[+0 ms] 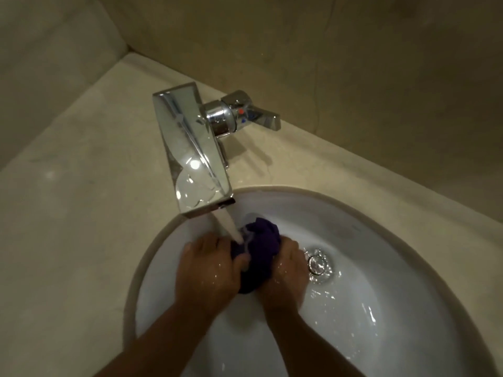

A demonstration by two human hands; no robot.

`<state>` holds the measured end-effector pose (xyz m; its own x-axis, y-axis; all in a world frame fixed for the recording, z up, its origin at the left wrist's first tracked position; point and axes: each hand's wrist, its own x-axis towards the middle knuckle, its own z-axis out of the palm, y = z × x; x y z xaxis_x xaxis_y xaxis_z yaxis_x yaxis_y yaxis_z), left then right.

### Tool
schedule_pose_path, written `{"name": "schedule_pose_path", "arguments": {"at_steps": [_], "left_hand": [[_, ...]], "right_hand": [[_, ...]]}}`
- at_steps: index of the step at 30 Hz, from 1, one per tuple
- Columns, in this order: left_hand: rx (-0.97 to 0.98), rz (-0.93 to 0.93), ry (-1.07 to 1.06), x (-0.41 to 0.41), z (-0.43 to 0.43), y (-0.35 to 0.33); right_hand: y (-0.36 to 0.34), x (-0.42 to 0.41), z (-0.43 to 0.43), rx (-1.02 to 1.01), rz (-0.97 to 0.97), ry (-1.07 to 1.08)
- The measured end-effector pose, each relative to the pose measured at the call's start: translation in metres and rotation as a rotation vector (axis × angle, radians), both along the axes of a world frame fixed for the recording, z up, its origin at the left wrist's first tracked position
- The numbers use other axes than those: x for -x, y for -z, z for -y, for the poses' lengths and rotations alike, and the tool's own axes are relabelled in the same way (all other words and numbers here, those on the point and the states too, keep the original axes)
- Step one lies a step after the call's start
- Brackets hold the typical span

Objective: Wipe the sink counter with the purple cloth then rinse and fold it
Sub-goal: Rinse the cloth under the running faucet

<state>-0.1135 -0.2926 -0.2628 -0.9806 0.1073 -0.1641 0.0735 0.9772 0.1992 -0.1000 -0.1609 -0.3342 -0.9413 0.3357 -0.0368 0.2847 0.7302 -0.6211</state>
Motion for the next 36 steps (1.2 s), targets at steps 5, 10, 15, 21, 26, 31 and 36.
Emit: {"name": "schedule_pose_path", "arguments": {"at_steps": [5, 10, 15, 21, 26, 31, 36], "left_hand": [[-0.306, -0.100, -0.065, 0.004, -0.005, -0.012], [-0.316, -0.125, -0.012, 0.033, -0.045, -0.017], [-0.212, -0.135, 0.258, 0.036, -0.050, 0.017], [-0.177, -0.300, 0.301, 0.053, -0.050, 0.032], [-0.214, -0.238, 0.277, 0.053, -0.050, 0.027], [-0.362, -0.202, 0.131, 0.048, -0.038, 0.002], [-0.143, -0.256, 0.117, 0.034, -0.008, -0.031]], "right_hand": [[-0.010, 0.005, -0.001, 0.064, 0.084, -0.054], [-0.008, 0.003, -0.003, 0.023, 0.038, -0.127], [0.008, -0.004, -0.001, 0.025, 0.105, -0.185], [0.014, -0.002, -0.005, -0.027, 0.054, -0.076], [0.006, 0.002, -0.003, 0.016, -0.023, -0.035], [0.008, -0.001, -0.003, -0.044, -0.095, -0.144], [-0.001, 0.003, 0.000, -0.133, -0.028, -0.126]]}}
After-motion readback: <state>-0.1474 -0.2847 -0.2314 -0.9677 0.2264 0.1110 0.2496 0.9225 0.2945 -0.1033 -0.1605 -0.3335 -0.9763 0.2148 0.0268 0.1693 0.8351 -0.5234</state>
